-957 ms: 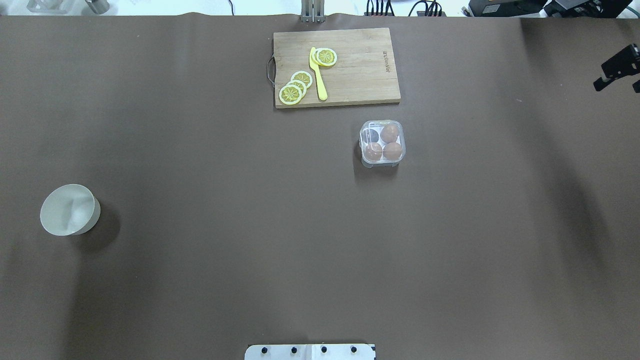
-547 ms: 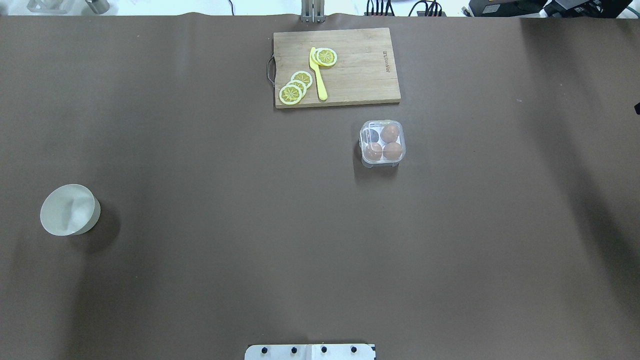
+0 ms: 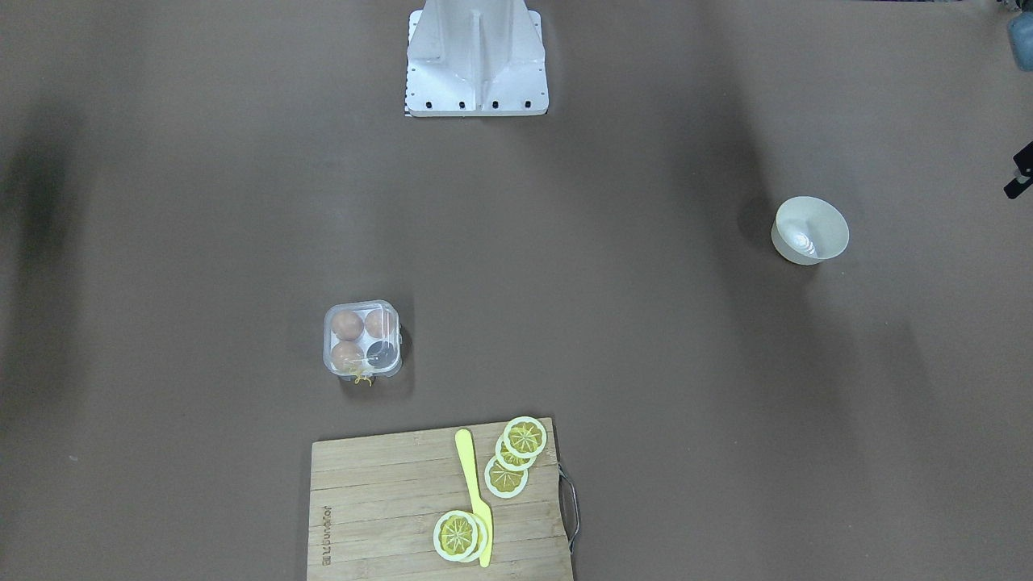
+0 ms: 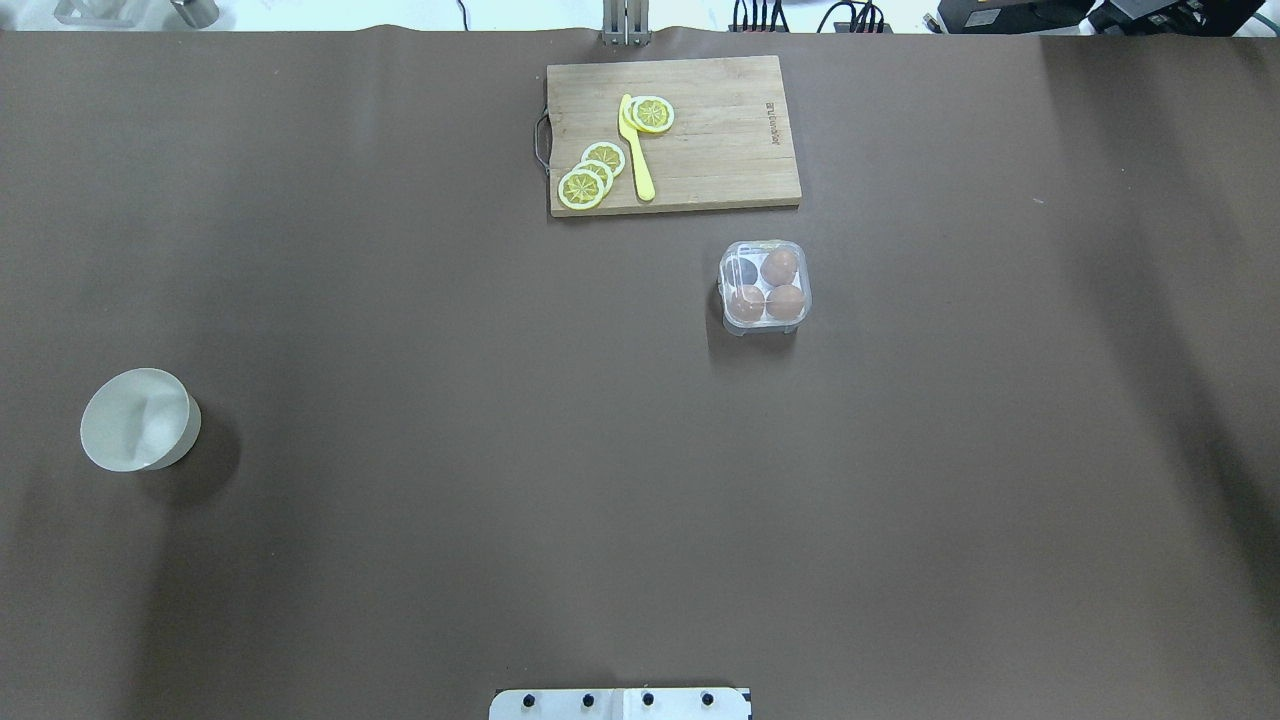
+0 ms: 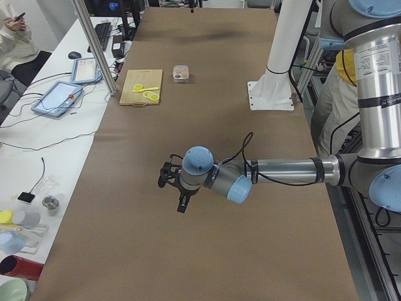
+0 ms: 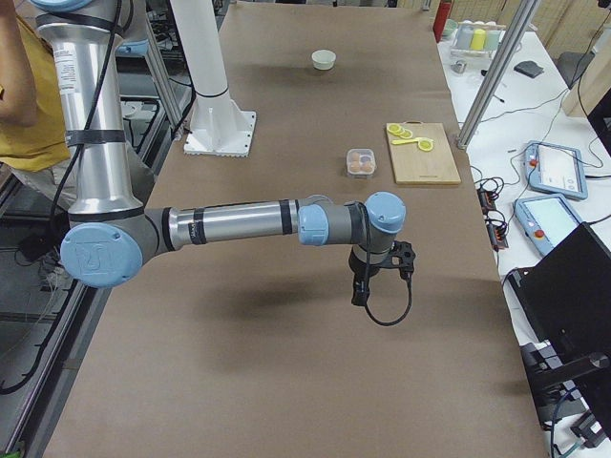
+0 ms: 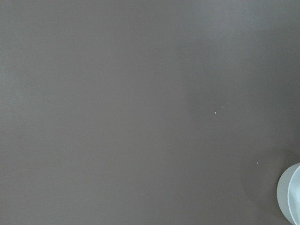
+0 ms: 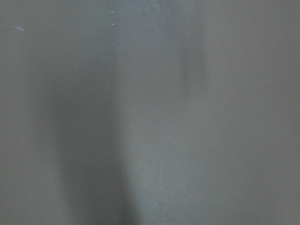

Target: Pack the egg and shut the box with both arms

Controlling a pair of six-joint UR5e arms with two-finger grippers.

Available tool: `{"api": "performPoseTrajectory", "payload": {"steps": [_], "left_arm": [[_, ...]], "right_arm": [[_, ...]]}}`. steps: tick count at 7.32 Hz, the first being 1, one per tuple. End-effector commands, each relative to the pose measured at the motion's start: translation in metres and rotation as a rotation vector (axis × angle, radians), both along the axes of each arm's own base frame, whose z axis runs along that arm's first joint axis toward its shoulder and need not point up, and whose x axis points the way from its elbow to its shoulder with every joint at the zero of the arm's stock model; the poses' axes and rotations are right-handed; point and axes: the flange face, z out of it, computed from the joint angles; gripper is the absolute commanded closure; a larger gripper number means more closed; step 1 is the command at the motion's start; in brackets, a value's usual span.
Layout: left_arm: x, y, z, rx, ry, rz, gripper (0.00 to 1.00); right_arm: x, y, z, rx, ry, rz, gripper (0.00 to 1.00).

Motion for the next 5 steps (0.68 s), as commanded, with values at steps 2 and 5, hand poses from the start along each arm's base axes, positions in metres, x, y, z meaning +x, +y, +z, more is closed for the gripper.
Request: {"api": "performPoseTrajectory", "payload": {"steps": [2,5], "left_arm": [[-0.006,0.0,-0.002,-0.001,0.003,-0.016,0.03],[-0.008,0.0,-0.003,0.002,0.003,-0.022,0.03]], "right_arm": [[0.008,0.016,-0.025,0.044,-0.016,0.017,0.0],[0.007,0.015,-0.035,0.071,-0.027,0.016,0.0]]}}
